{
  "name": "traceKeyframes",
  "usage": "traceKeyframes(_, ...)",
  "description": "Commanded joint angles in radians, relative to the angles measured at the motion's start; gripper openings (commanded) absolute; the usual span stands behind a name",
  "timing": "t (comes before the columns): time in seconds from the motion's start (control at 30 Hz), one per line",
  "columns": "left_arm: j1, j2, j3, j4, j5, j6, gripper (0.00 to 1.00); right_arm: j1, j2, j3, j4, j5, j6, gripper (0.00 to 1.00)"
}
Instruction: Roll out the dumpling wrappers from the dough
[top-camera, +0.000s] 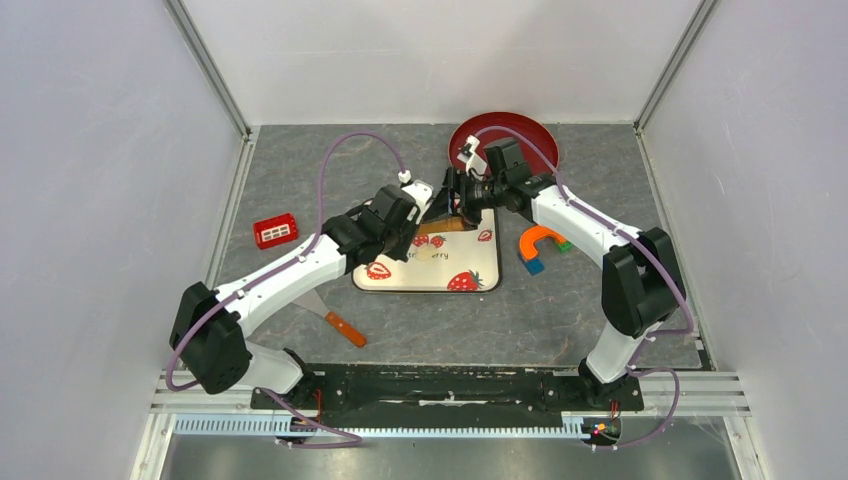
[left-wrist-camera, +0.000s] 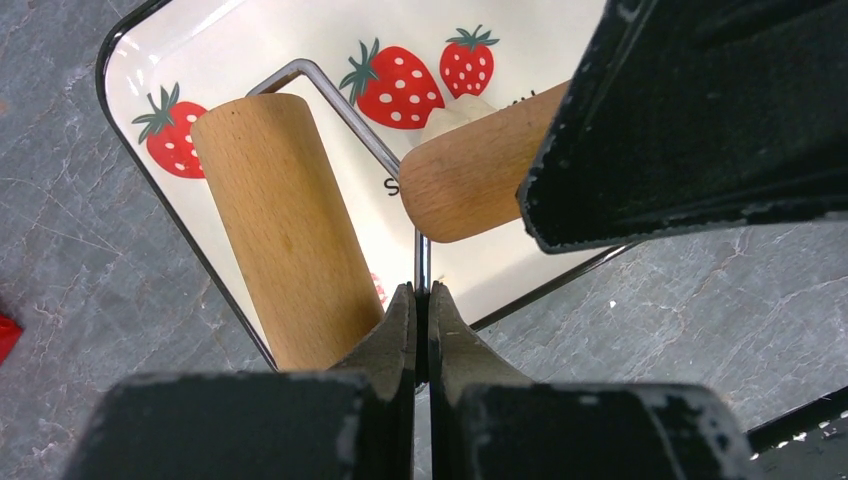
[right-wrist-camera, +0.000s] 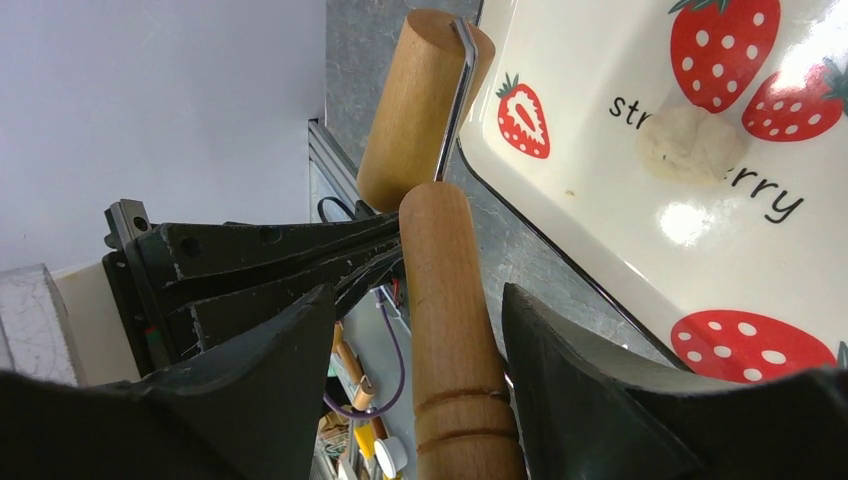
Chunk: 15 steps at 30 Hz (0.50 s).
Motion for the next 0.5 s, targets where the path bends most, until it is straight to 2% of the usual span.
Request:
traceKeyframes(0.0,-0.010,-0.002,0.058,0.048,-0.037,0.013,0.02,0.009,0.006,0.001,0.002,-0.029,-0.011,0.63)
traceKeyframes(0.13,-0.013,0.003,0.061,0.047,-0.035,0.013,0.02,0.010,0.007,-0.006,-0.001,-0.029,-0.011,0.55)
traceKeyframes(0.4,-0.018,0.014,0.064,0.047,-0.035,0.008,0.02,0.017,0.017,-0.009,0.001,-0.032,-0.004,0.49)
traceKeyframes(0.47,-0.018,0.017,0.067,0.048,-0.032,0.008,0.02,0.018,0.017,-0.016,0.000,-0.028,-0.002,0.43)
